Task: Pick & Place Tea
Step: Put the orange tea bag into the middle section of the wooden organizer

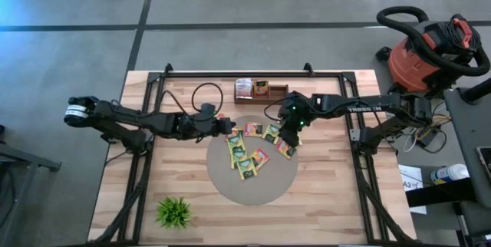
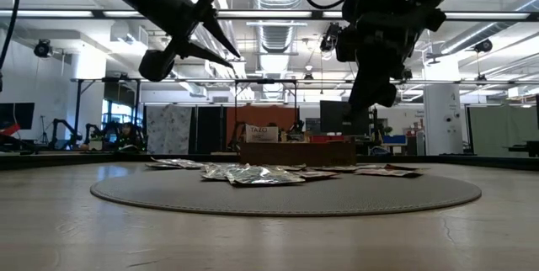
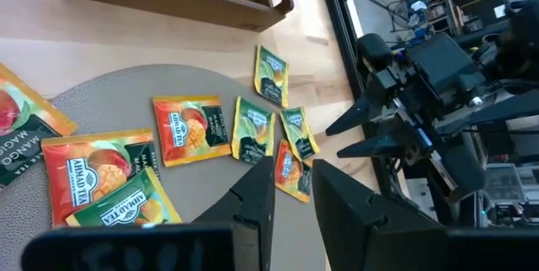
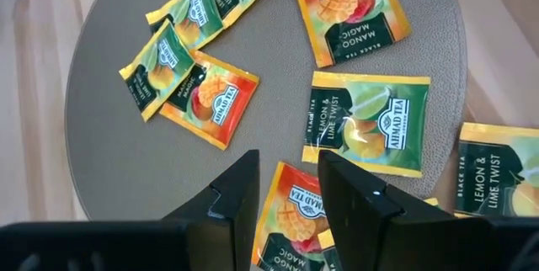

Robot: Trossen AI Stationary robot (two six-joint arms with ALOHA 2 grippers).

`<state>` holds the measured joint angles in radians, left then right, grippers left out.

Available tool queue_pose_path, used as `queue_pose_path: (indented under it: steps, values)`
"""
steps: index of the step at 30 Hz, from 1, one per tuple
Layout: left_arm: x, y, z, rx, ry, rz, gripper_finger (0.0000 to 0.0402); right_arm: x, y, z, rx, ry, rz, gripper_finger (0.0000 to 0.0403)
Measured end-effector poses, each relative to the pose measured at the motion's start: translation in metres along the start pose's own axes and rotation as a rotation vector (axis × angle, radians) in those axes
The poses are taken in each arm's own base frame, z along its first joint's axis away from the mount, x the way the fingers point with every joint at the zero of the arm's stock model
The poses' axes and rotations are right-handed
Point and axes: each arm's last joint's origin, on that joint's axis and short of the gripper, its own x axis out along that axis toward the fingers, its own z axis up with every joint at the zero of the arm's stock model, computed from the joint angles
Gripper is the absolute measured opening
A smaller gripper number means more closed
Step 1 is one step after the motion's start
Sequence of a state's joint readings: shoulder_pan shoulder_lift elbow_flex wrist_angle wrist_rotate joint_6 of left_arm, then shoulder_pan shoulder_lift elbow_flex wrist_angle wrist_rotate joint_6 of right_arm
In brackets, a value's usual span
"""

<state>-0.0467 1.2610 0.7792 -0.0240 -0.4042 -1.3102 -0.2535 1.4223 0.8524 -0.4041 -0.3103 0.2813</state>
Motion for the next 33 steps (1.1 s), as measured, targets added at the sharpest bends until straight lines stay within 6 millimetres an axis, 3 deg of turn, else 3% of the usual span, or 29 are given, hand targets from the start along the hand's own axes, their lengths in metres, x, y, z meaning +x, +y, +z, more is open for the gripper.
queue_pose_path:
  steps: [20, 28, 33]
  values:
    - [0.0, -0.001, -0.001, -0.009, 0.005, -0.009, 0.0078, 0.0, -0.001, -0.004, 0.036, 0.04, -0.008, 0.0121]
    - [0.0, -0.003, -0.016, 0.083, 0.085, -0.035, 0.0078, 0.004, -0.008, -0.034, 0.083, 0.249, -0.064, 0.0121]
    - [0.014, 0.0, -0.035, 0.163, 0.142, -0.041, 0.0078, 0.015, -0.018, -0.061, 0.157, 0.322, -0.093, 0.0121]
